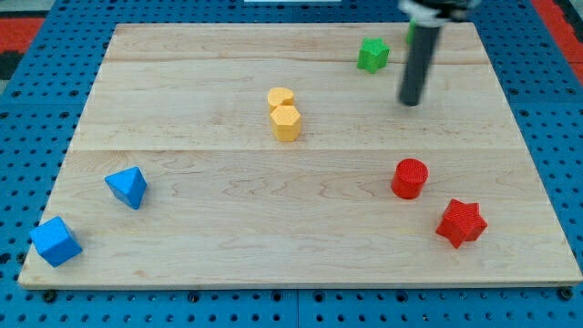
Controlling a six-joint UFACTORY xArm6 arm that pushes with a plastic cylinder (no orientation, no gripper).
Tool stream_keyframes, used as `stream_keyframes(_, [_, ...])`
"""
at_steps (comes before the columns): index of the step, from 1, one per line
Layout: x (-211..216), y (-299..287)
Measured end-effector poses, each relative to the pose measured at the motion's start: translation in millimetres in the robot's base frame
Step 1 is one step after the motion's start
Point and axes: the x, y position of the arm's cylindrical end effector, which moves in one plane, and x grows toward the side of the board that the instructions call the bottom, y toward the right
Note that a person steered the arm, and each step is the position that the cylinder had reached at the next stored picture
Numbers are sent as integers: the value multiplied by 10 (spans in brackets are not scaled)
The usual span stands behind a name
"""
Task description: Move the green circle into the green star
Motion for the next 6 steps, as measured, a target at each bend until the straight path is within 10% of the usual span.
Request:
stream_keyframes(1, [-550,1030])
stream_keyframes(3, [-1559,801])
stream_keyframes(6, [-878,-895])
